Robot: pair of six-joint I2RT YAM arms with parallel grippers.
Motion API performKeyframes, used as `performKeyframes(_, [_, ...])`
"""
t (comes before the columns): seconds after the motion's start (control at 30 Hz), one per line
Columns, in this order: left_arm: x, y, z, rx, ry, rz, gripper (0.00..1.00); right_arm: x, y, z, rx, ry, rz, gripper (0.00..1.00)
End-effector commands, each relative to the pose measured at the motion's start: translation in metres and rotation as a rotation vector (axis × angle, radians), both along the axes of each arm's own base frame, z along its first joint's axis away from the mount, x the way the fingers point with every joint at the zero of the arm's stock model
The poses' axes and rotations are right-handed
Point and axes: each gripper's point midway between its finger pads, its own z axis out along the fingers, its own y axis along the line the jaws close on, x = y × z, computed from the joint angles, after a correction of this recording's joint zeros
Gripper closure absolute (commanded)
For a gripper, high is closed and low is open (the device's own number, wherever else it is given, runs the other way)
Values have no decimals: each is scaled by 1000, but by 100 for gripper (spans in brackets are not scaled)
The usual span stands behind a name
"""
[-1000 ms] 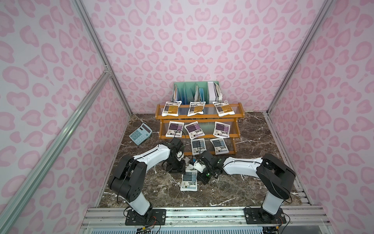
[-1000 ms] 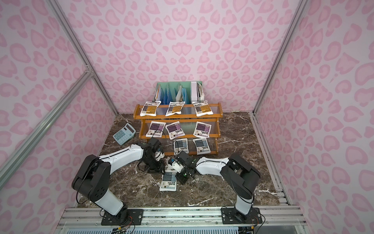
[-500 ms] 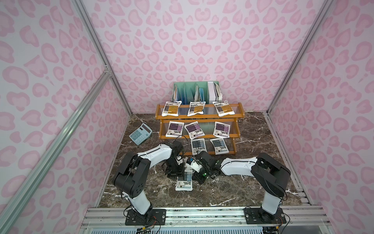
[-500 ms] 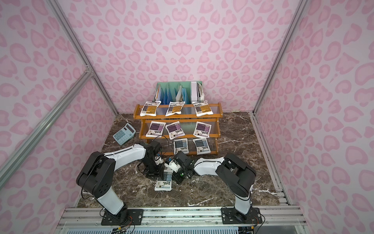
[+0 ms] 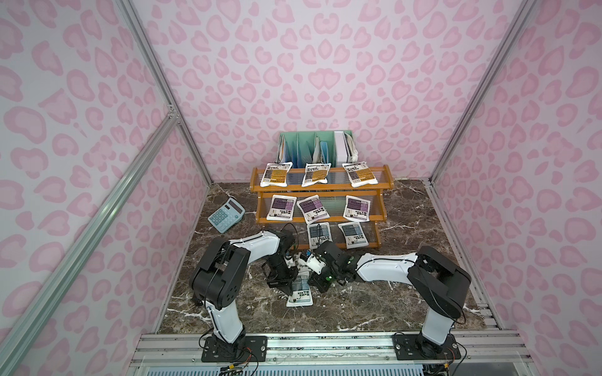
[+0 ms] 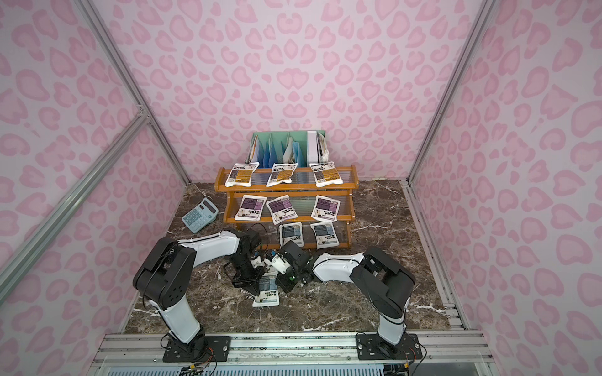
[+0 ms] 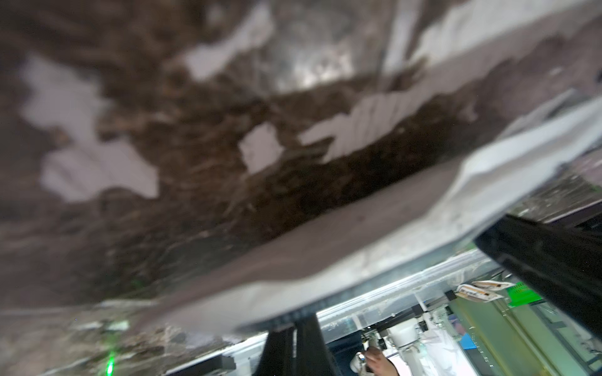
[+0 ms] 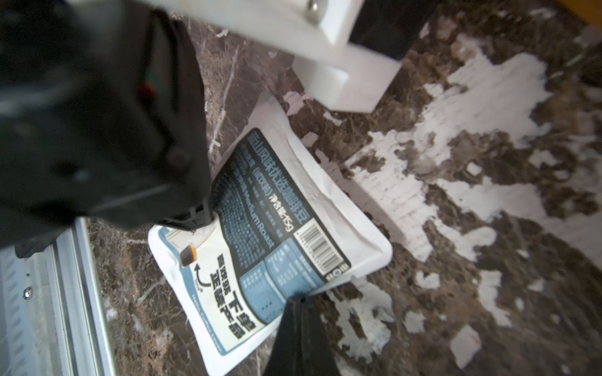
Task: Place the bagged coffee beans on the shelf by color
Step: Pick up the bagged coffee beans at the center of the board.
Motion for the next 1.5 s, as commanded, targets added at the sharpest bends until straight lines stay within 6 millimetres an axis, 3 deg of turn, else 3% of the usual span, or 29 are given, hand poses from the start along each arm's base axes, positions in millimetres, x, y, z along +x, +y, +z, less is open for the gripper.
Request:
performKeyframes(0.0, [11,-7,5,-44,-64,-8,100,1,2,6,20,-20,-15,95])
performKeyframes(0.2, [23,1,36,-60,-235,20,100,5,0,22,38,-67,-54,95])
performKeyframes(0.4, [44,22,65,-133,-376,193,100,25,-13,52,116,-116,-159,91])
performKeyframes(0.5, [59,19,76,-217,-434,253,100,36,-20,70,218,-100,-229,78])
performKeyframes(0.6, [73,15,88,-274,-493,287,100,44,-21,89,325,-77,-274,58])
performKeyframes(0.73, [89,16,100,-341,-561,372,100,49,-15,105,438,-63,-282,50])
performKeyframes(0.93, [100,19,116,-456,-615,474,100,59,0,106,480,-51,-276,49])
performKeyframes(1.27, [95,17,120,-503,-585,455,100,71,19,111,525,-49,-263,50])
performKeyframes(1.37, [93,16,119,-507,-574,450,100,75,23,114,549,-45,-263,54])
performKeyframes(1.47, [92,15,119,-514,-570,441,100,77,26,117,562,-43,-260,65])
